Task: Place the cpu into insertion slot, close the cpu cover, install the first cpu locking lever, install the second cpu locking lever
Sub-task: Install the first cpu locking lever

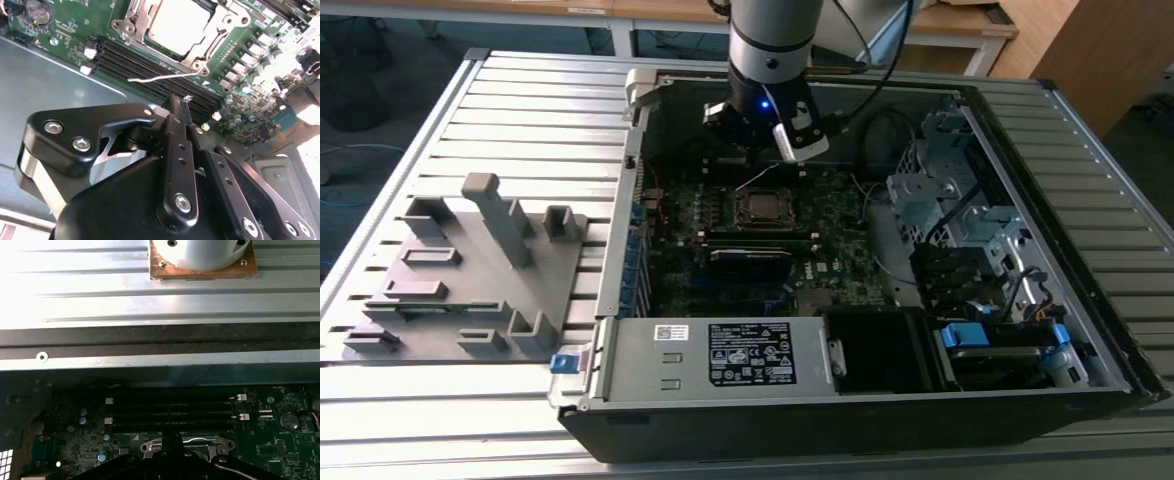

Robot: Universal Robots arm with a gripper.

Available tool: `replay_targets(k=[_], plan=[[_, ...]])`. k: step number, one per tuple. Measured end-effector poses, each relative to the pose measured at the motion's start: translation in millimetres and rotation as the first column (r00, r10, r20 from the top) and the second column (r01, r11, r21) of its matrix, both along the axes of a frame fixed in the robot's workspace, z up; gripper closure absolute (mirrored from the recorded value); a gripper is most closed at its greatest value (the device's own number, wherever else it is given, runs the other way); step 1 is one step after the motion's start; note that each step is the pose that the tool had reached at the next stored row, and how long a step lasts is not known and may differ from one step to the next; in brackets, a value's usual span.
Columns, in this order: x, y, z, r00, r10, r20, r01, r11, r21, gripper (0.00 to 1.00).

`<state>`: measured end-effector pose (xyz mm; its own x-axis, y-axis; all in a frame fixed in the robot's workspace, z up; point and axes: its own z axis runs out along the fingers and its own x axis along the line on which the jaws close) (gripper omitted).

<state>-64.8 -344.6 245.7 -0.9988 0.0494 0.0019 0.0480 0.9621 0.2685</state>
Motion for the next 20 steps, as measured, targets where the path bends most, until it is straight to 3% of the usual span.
replay_targets(k=[6, 12, 20], plan=[[0.0, 0.0, -0.6, 1.0000, 0.000, 0.0003, 0.000, 1.0000, -0.0007, 0.90], [0.0, 0.0, -5.5, 1.0000, 0.000, 0.0005, 0.000, 0.9999, -0.0127, 0.90], [0.0, 0.0, -6.4, 1.0000, 0.000, 0.0005, 0.000, 0.9999, -0.0131, 0.90]])
